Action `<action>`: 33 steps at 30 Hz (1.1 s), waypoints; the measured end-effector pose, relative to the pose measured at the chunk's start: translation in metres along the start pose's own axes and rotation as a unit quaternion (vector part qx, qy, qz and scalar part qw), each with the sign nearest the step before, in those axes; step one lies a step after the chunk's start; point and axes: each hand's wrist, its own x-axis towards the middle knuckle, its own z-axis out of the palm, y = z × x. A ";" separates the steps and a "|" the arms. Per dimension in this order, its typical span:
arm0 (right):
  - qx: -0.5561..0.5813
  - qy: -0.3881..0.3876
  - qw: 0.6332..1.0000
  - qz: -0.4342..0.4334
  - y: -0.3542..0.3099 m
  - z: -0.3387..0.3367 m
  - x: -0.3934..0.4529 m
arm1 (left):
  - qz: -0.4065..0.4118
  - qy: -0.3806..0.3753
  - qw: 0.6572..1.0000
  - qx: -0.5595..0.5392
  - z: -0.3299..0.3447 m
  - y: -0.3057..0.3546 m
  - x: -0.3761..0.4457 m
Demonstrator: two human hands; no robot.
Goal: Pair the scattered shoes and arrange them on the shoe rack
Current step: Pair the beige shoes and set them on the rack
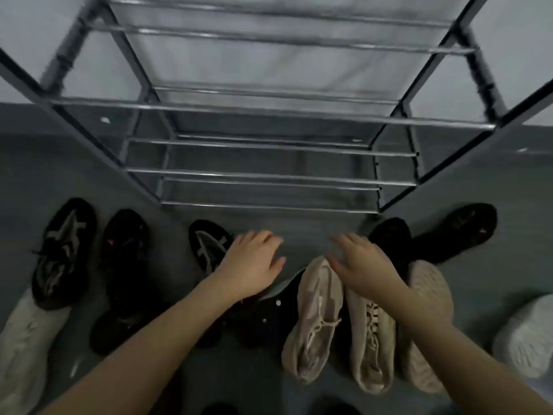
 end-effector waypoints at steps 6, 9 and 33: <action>-0.077 0.043 0.996 0.001 0.026 0.082 0.015 | 0.006 0.008 1.000 -0.027 0.092 -0.004 0.011; -0.083 0.126 0.989 -0.001 0.036 0.100 0.014 | 0.015 0.024 0.998 -0.059 0.119 0.010 0.006; 0.204 0.105 0.973 -0.015 -0.052 0.119 -0.097 | -0.151 0.283 0.904 -0.283 0.097 0.025 -0.054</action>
